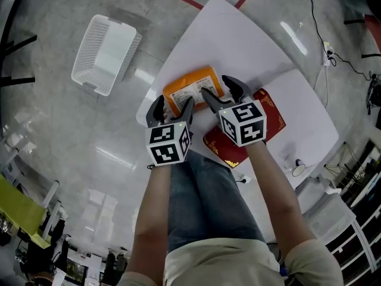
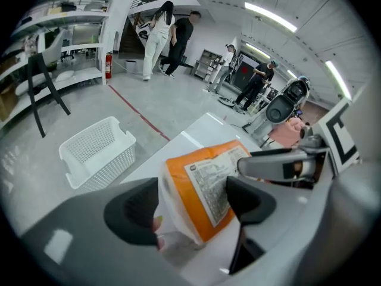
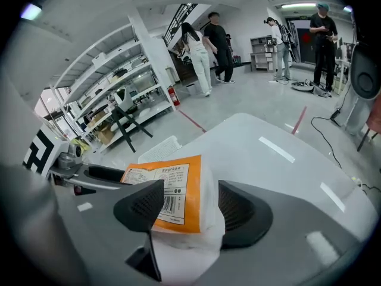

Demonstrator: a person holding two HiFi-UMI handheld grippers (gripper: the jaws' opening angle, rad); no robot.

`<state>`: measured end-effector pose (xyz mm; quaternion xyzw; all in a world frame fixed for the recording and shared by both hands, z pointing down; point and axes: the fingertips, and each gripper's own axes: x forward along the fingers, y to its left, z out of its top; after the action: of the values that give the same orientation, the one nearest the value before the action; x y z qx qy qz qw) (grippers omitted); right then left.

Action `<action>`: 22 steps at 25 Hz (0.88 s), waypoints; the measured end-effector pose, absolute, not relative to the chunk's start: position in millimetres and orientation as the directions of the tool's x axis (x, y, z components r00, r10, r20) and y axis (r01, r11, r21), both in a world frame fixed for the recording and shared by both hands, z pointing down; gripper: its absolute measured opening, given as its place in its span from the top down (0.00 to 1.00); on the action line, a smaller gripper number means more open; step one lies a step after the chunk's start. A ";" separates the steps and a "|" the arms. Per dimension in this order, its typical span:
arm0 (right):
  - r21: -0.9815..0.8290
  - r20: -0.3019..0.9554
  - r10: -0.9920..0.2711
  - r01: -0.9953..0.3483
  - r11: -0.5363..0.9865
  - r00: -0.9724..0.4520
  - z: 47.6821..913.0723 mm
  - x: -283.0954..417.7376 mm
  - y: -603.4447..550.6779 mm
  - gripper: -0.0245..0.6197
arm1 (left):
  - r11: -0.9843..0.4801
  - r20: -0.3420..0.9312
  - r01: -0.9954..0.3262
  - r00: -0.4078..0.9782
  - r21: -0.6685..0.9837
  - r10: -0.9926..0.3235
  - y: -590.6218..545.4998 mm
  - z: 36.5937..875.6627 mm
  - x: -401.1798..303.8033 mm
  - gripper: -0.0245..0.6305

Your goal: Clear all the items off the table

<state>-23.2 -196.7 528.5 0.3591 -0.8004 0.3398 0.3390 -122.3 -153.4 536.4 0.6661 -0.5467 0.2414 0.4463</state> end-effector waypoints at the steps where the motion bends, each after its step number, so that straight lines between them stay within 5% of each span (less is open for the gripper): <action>1: -0.306 0.787 -0.339 -0.804 0.510 -0.515 530.9 -23.1 -196.5 0.52 | 0.000 0.810 -0.941 0.293 0.340 -0.507 -153.4 538.2 -121.9 0.43; 22: -0.366 0.768 -0.303 -0.775 0.516 -0.565 533.2 -25.9 -190.2 0.64 | 0.034 0.827 -0.953 0.243 0.301 -0.508 -152.2 534.9 -116.1 0.49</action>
<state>-25.9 -190.2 533.2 0.3337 -0.8072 0.3615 0.3261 -116.1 -152.2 534.9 0.6488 -0.5628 0.2488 0.4475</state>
